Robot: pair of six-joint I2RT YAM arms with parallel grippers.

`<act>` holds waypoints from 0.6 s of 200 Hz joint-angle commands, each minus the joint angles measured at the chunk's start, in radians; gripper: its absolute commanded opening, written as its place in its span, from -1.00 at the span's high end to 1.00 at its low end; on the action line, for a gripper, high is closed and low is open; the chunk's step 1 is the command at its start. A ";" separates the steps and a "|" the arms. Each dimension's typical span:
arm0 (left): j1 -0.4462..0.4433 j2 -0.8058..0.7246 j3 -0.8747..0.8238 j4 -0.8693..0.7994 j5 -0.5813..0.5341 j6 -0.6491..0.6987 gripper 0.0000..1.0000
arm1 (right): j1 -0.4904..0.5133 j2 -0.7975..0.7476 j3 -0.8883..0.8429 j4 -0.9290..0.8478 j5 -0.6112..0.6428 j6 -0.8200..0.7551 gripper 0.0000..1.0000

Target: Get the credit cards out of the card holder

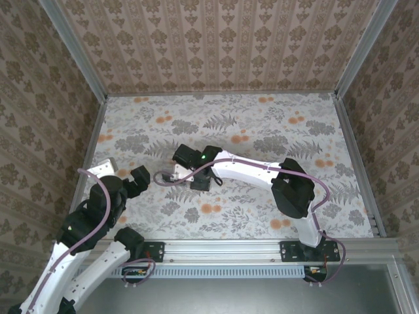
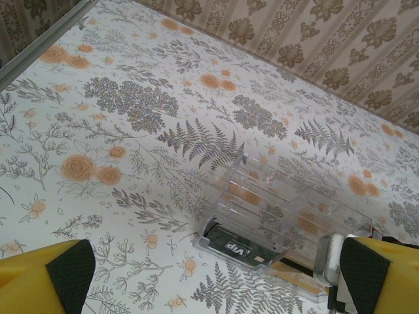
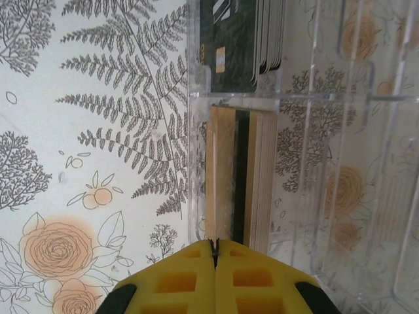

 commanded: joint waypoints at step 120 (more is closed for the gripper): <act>0.009 0.001 0.010 -0.011 0.006 0.011 -1.00 | -0.015 0.021 -0.060 0.082 0.020 0.001 0.64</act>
